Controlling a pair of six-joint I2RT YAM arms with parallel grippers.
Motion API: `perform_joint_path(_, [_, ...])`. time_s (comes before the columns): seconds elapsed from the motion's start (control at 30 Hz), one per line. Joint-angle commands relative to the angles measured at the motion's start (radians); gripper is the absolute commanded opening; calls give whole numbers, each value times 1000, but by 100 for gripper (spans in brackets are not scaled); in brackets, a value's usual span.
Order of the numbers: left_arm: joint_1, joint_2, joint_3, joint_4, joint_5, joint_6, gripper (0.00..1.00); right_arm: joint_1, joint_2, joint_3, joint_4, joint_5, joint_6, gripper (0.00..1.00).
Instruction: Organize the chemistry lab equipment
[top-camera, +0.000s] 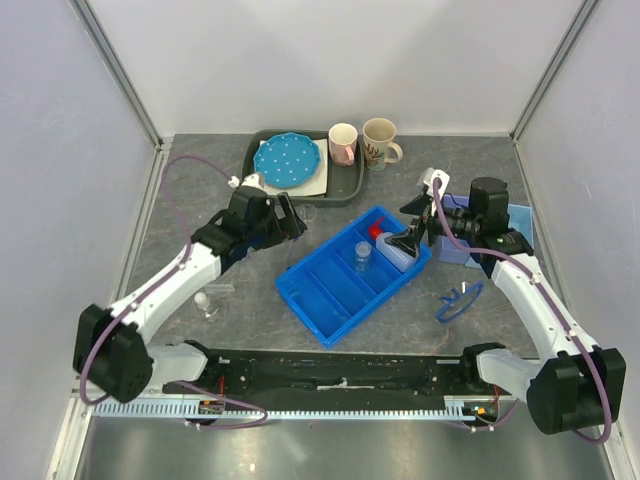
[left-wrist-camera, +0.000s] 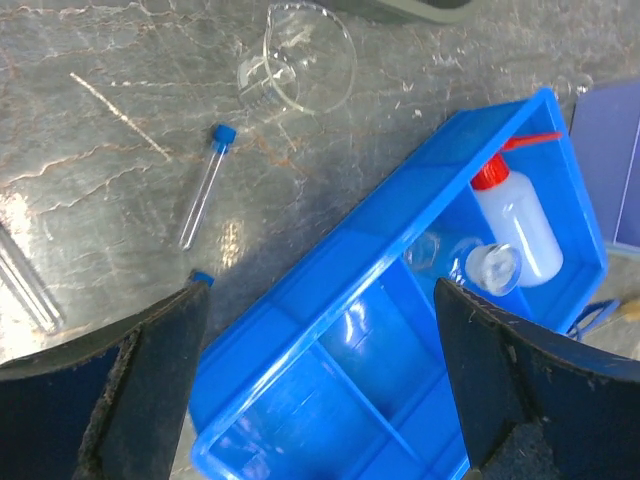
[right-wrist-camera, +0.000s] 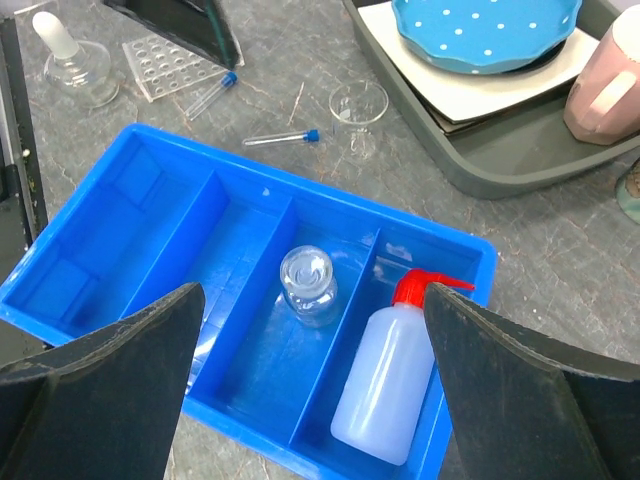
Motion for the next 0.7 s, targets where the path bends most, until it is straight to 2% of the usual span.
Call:
perform_joint_path(0.0, [19, 118, 130, -23, 44, -95, 97, -8, -31, 2, 77, -40, 38, 98])
perform_joint_path(0.17, [20, 325, 305, -125, -39, -121, 91, -8, -42, 18, 42, -39, 23, 98])
perform_joint_path(0.33, [22, 490, 463, -228, -97, -110, 81, -8, -43, 24, 19, -33, 7, 98])
perform_joint_path(0.4, [22, 556, 490, -241, -112, -92, 76, -8, -43, 25, 14, -30, 1, 98])
perform_joint_path(0.67, [30, 678, 578, -279, -191, -49, 70, -6, -31, 24, 2, -19, -17, 98])
